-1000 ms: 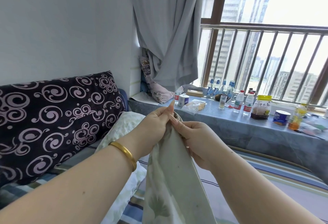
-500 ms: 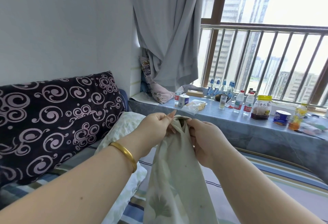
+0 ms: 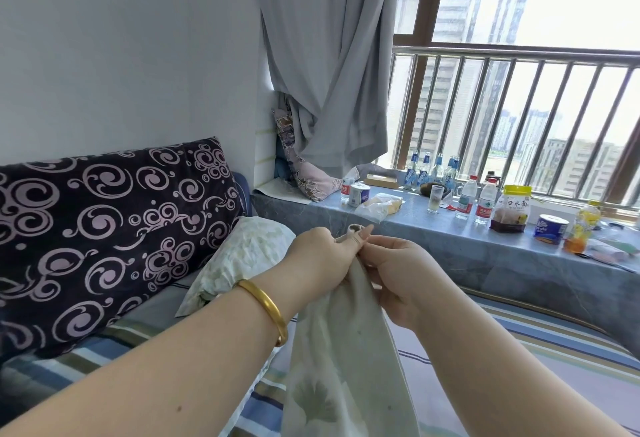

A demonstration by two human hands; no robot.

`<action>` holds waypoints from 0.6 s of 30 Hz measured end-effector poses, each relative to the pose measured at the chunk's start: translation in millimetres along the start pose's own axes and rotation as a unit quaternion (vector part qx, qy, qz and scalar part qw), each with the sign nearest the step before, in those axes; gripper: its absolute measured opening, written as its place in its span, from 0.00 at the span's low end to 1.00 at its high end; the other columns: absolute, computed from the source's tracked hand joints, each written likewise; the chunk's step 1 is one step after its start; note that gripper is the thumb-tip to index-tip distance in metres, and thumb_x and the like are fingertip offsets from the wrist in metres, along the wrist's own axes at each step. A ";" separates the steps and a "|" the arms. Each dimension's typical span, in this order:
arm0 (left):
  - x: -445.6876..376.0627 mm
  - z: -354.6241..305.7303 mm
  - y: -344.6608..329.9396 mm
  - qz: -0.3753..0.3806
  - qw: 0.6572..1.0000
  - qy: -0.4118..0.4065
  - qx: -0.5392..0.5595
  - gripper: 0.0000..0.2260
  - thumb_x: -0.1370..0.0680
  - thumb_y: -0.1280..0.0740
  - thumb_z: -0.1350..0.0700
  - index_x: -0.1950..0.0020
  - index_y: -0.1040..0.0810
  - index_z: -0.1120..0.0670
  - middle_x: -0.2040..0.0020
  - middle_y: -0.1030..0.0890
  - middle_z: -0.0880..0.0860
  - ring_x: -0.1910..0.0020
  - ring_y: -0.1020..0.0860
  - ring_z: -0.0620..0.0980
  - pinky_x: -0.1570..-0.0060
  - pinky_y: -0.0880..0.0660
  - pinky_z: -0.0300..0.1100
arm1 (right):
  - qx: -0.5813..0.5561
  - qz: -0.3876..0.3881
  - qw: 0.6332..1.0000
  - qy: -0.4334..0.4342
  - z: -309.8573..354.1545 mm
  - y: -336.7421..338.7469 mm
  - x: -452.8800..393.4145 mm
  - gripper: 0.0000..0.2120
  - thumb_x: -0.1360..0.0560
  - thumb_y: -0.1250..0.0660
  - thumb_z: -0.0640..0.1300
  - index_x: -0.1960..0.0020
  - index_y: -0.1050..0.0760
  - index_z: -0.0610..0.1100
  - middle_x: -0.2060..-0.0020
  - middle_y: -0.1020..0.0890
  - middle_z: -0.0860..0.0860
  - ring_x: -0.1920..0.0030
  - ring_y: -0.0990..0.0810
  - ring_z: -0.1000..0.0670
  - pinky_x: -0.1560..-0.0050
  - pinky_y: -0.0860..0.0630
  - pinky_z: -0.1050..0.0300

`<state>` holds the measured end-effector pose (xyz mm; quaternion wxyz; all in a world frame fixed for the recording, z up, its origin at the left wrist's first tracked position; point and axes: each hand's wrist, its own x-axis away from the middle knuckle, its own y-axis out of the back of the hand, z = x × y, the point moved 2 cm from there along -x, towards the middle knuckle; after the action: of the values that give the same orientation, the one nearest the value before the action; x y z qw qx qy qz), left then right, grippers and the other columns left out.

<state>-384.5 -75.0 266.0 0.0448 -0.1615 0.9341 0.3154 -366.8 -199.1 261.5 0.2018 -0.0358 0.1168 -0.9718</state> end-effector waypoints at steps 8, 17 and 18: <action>-0.9 5.0 6.4 -0.029 0.998 -0.053 -0.026 0.20 0.16 0.43 0.51 0.67 0.37 0.55 0.68 0.31 0.51 0.61 0.31 0.55 0.58 0.32 0.48 | 0.011 0.001 1.000 -0.013 -0.3 3.3 0.9 0.10 0.21 0.33 0.39 0.55 0.14 0.41 0.60 0.13 0.46 0.65 0.15 0.51 0.67 0.19 0.56; -0.5 15.4 12.1 -0.033 0.995 -0.088 0.020 0.19 0.16 0.43 0.51 0.66 0.37 0.55 0.71 0.33 0.49 0.69 0.35 0.50 0.63 0.36 0.44 | -0.085 -0.025 0.995 -0.055 4.5 5.5 0.0 0.10 0.19 0.39 0.37 0.51 0.18 0.40 0.65 0.14 0.45 0.72 0.17 0.50 0.73 0.21 0.56; 0.4 14.1 12.2 -0.033 0.994 -0.101 0.011 0.20 0.15 0.43 0.51 0.66 0.37 0.55 0.71 0.33 0.49 0.69 0.35 0.49 0.63 0.36 0.44 | -0.080 -0.018 0.995 -0.052 4.5 5.6 -0.1 0.10 0.19 0.39 0.38 0.49 0.18 0.40 0.64 0.13 0.45 0.71 0.17 0.50 0.72 0.20 0.56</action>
<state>-389.2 -57.4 261.7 0.1512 -0.1591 0.9224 0.3179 -364.0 -205.0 264.6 0.1868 -0.1049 0.1827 -0.9596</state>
